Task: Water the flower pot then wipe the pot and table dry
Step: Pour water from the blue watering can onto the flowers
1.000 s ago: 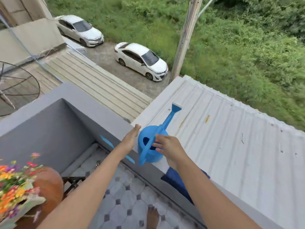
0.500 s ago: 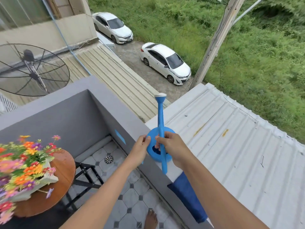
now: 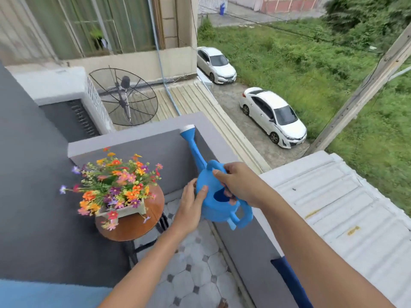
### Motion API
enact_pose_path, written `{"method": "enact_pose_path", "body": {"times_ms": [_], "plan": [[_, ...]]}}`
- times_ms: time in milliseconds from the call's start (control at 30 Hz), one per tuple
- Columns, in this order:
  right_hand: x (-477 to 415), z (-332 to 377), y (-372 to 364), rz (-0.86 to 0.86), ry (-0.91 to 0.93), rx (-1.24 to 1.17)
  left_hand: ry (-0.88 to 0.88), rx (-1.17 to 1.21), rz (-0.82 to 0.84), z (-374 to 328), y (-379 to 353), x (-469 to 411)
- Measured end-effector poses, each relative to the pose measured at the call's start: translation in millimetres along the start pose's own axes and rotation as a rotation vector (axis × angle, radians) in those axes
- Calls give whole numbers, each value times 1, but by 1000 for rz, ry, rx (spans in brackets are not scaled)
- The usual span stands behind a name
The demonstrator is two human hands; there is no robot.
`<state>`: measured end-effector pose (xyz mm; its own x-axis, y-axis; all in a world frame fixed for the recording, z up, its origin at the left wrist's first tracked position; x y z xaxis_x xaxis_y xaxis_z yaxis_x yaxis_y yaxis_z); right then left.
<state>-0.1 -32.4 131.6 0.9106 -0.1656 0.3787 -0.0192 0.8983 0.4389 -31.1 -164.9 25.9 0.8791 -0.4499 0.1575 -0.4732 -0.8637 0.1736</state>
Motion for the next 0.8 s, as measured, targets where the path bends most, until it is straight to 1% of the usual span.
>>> {"method": "enact_pose_path", "body": {"times_ms": [167, 233, 333, 433, 533, 633, 800], "plan": [[5, 51, -46, 45, 41, 254, 8, 69, -71, -10, 50, 41], [6, 71, -71, 66, 52, 363, 39, 82, -110, -9, 73, 57], [1, 92, -102, 89, 60, 438, 77, 109, -167, -2, 101, 71], [0, 113, -133, 136, 64, 557, 119, 148, -184, 6, 126, 85], [-1, 129, -160, 164, 69, 674, 150, 137, -195, 15, 147, 95], [-7, 137, -176, 170, 62, 726, 192, 124, -212, 15, 160, 104], [-15, 153, -194, 186, 37, 782, 224, 181, -203, 24, 174, 107]]}}
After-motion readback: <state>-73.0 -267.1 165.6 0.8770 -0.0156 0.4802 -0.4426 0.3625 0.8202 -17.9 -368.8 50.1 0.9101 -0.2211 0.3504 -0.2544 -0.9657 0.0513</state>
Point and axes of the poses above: each hand's wrist, its own x-axis away from the middle knuckle, its own y-axis out of the back of the hand, z = x × y, the point moved 7 cm from there along -x, towards the middle knuckle, and after that the axes turned 2 degrees about z, right-handed, at the moved point
